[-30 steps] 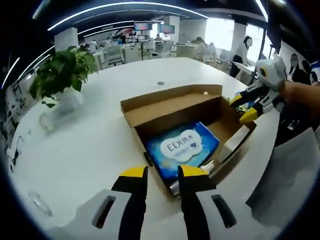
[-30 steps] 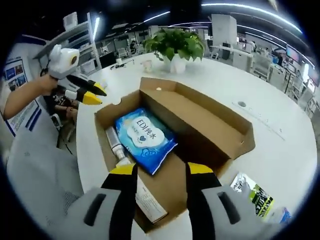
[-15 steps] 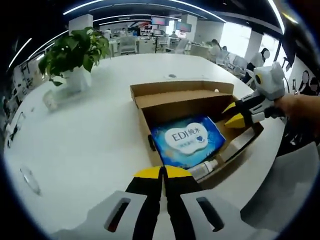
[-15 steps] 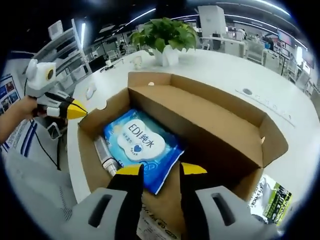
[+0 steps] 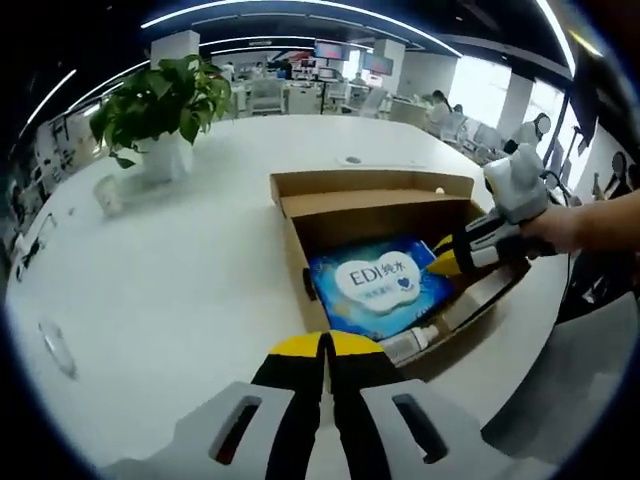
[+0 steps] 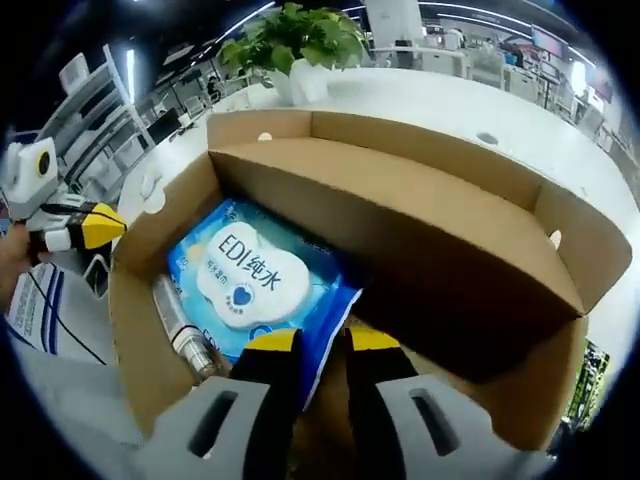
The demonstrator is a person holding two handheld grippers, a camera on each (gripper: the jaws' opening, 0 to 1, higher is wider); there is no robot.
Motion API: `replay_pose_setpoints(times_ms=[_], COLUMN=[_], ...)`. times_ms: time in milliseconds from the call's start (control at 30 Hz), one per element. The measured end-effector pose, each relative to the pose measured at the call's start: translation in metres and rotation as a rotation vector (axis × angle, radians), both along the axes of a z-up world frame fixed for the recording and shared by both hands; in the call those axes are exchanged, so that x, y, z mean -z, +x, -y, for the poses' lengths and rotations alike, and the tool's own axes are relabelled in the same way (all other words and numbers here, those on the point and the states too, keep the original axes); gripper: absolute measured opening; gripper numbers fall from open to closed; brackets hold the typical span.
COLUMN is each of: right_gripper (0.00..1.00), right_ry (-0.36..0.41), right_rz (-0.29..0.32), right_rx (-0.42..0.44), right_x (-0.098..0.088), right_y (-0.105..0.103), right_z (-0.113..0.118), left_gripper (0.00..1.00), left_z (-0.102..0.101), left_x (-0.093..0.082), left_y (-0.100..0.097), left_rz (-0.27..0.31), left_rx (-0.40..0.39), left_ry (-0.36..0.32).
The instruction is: Operate the shoe box by opening the lid, removing the specified soft item, and placing it in the target area until the item is outside and the box remains undamaged.
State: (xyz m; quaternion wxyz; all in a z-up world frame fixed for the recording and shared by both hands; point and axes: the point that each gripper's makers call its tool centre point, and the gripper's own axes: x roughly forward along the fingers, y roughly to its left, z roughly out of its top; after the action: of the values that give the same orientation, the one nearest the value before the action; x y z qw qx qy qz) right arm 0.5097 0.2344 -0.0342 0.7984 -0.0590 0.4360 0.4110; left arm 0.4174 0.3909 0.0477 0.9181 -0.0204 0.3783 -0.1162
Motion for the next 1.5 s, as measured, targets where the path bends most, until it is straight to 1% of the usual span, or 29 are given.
replay_pose_setpoints(times_ms=[100,133,167,233,267,333,467,600,800,867,967,1000,1033,1067,1133,1167,1233,1267,1300,1333,1367,1433,1500], right_gripper=[0.09,0.04,0.03,0.02,0.01,0.0,0.0,0.0,0.0,0.0,0.0,0.0,0.0,0.0,0.0,0.0,0.0,0.0,0.0,0.0,0.0,0.0,0.0], right_ry=[0.009,0.016,0.017,0.017,0.01,0.004,-0.024,-0.03,-0.041,-0.042,-0.042,-0.041,-0.042,-0.043,-0.048,-0.049,-0.049,-0.049,-0.049,-0.048,-0.05,-0.052,-0.055], right_rz=[0.001,0.002,0.015,0.02,0.033,0.038,0.089,0.088,0.093,0.093,0.094,0.095,0.094,0.097,0.104,0.105,0.107,0.108,0.108,0.11,0.114,0.12,0.125], right_rx=[-0.001,-0.003,-0.009,-0.019,-0.03,-0.033,-0.039,-0.025,-0.007,-0.004,-0.002,0.004,0.006,0.006,0.001,0.001,-0.001,-0.001,0.002,0.002,0.003,-0.003,-0.008], right_x=[0.0,-0.002,-0.004,-0.006,-0.007,-0.009,-0.016,-0.019,-0.021,-0.02,-0.021,-0.021,-0.021,-0.021,-0.022,-0.022,-0.022,-0.022,-0.022,-0.022,-0.022,-0.023,-0.024], right_y=[-0.001,-0.001,-0.001,-0.004,-0.004,-0.006,-0.005,-0.005,-0.002,-0.002,-0.003,-0.003,-0.003,-0.004,-0.006,-0.006,-0.006,-0.006,-0.007,-0.006,-0.006,-0.007,-0.008], right_z=[-0.004,-0.005,-0.006,-0.008,-0.008,-0.006,0.003,0.013,0.026,0.027,0.028,0.029,0.029,0.029,0.03,0.03,0.031,0.032,0.032,0.032,0.033,0.033,0.034], left_gripper=[0.0,0.0,0.0,0.0,0.0,0.0,0.0,0.0,0.0,0.0,0.0,0.0,0.0,0.02,0.04,0.05,0.08,0.1,0.13,0.16,0.19,0.2,0.19], left_z=[0.0,0.0,0.0,-0.001,-0.001,-0.001,-0.001,-0.001,0.002,0.005,0.011,0.016,0.022,0.028,0.035,0.042,0.048,0.051,0.054,0.058,0.06,0.06,0.063], left_x=[0.0,0.0,0.0,0.0,0.001,0.001,0.0,0.0,-0.002,-0.005,-0.014,-0.019,-0.025,-0.027,-0.028,-0.025,-0.018,-0.01,-0.006,0.002,0.006,0.015,0.023], left_y=[0.0,0.0,0.0,0.0,0.0,-0.001,-0.001,-0.001,0.0,0.001,0.007,0.012,0.017,0.021,0.026,0.031,0.035,0.036,0.037,0.038,0.04,0.044,0.047], left_rz=[-0.003,-0.005,-0.005,-0.005,-0.005,-0.005,-0.005,-0.015,-0.026,-0.022,0.003,0.024,0.048,0.057,0.052,0.042,0.014,-0.026,-0.048,-0.085,-0.098,-0.129,-0.161], left_rx=[0.0,-0.002,-0.003,-0.004,-0.004,-0.008,-0.01,-0.012,0.003,0.009,0.032,0.06,0.073,0.088,0.104,0.131,0.158,0.18,0.185,0.191,0.197,0.197,0.201], left_ry=[0.002,0.0,0.0,0.002,0.003,0.006,0.012,0.017,0.045,0.046,0.072,0.081,0.082,0.081,0.08,0.084,0.096,0.106,0.106,0.1,0.103,0.13,0.126])
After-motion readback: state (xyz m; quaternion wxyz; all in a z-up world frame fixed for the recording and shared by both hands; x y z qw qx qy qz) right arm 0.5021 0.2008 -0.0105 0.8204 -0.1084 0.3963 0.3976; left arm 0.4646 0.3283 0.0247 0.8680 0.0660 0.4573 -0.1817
